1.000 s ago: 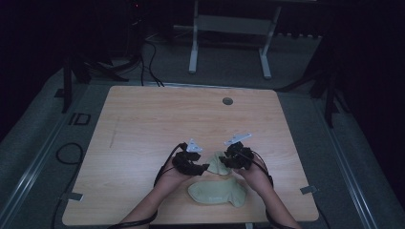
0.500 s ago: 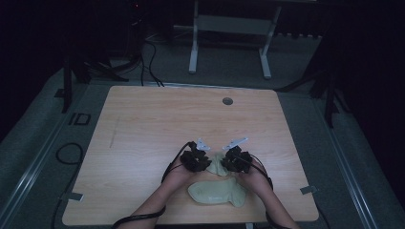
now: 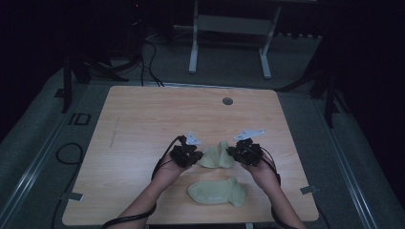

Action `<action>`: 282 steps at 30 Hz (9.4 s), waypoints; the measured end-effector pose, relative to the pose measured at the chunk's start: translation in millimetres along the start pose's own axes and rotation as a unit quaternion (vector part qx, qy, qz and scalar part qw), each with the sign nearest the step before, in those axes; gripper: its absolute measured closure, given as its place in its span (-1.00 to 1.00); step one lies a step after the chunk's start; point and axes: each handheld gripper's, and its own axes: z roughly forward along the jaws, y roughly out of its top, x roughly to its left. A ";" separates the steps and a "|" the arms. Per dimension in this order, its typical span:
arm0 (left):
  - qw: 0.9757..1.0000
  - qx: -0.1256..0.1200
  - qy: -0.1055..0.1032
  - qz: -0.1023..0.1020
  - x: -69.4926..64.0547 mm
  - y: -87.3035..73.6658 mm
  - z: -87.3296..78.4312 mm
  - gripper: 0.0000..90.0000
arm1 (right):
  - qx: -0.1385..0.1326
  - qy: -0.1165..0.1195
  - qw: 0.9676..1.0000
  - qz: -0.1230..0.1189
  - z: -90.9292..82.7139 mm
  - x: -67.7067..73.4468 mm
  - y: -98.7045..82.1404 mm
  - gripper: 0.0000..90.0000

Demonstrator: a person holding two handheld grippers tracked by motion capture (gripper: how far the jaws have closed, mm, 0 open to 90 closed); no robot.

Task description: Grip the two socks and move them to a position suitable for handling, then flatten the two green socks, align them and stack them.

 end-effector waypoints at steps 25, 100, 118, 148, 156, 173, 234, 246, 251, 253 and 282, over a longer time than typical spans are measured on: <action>0.999 0.010 0.031 -0.008 17.0 -13.5 6.2 0.47 | 0.051 -0.015 0.998 0.040 18.8 -37.3 -29.8 0.52; 0.999 0.025 -0.029 0.007 -49.0 -80.4 -25.2 0.06 | 0.041 0.072 0.996 0.016 -30.4 20.2 -96.9 0.27; 0.999 0.035 -0.023 0.006 -58.3 -87.0 -21.8 0.96 | 0.055 0.029 0.998 -0.012 -25.3 35.3 -110.4 0.85; 0.999 -0.010 0.036 -0.013 -2.2 -7.2 -27.6 0.97 | -0.016 0.001 0.999 0.051 -26.3 -29.6 -25.9 0.89; 0.999 0.017 0.037 -0.023 3.3 -12.4 -1.3 0.97 | 0.022 -0.004 0.998 0.061 1.8 -42.3 -30.1 0.89; 0.998 0.042 0.036 -0.034 8.5 -21.8 18.2 0.96 | 0.047 -0.012 0.996 0.068 32.3 -49.7 -34.8 0.85; 0.997 -0.046 0.015 -0.053 7.3 -28.0 -17.4 -0.21 | 0.003 0.060 0.998 0.019 33.7 8.6 -4.1 0.15; 0.995 -0.092 0.002 -0.032 -5.8 -48.0 -26.7 -0.71 | -0.018 0.103 0.994 0.014 19.7 9.1 -16.9 -0.68; 0.995 -0.091 0.006 -0.038 -1.1 -61.3 -30.8 -0.84 | -0.041 0.083 0.995 0.026 9.2 -6.3 -32.0 -0.69; 0.995 -0.089 0.014 -0.040 -0.1 -66.4 -33.4 -0.85 | -0.050 0.065 0.996 0.028 4.7 -10.7 -38.0 -0.69; 0.988 -0.087 0.089 -0.086 27.9 -138.3 -92.4 -0.95 | -0.062 -0.030 0.996 0.057 -43.2 -52.0 -118.2 -0.72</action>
